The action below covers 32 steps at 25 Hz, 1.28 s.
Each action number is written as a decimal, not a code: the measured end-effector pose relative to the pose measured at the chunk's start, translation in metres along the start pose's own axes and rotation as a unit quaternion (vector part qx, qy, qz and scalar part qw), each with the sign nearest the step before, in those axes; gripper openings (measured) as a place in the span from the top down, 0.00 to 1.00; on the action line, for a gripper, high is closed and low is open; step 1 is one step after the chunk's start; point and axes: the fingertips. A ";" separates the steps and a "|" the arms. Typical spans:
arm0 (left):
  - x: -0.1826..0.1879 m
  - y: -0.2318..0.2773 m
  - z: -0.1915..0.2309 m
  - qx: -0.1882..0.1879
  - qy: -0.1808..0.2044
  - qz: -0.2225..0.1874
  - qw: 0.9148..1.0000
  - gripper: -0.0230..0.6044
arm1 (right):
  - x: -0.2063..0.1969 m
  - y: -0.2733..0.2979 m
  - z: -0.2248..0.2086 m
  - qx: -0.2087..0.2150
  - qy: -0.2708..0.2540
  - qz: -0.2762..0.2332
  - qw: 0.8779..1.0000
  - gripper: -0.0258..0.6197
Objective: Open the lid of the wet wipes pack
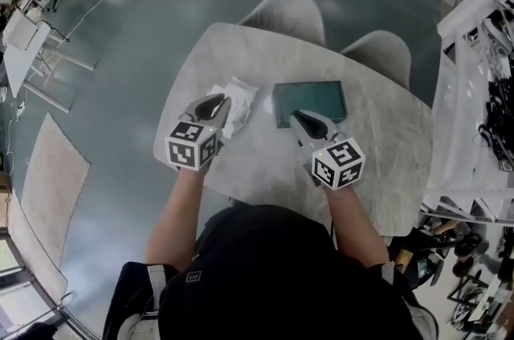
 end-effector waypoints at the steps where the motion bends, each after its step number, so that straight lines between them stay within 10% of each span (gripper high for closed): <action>1: 0.003 -0.004 -0.003 0.003 0.007 -0.003 1.000 0.86 | 0.002 -0.003 0.002 0.002 0.005 -0.008 1.000 0.91; 32: 0.097 -0.034 -0.010 0.028 0.059 -0.093 0.994 0.91 | 0.119 -0.019 0.017 0.043 -0.090 -0.128 0.987 0.96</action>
Point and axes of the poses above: the fingertips, and each gripper's own axes: y forward along the fingers, z to its left, x out of its top, and after that the axes turned 9 degrees about -z, right-handed
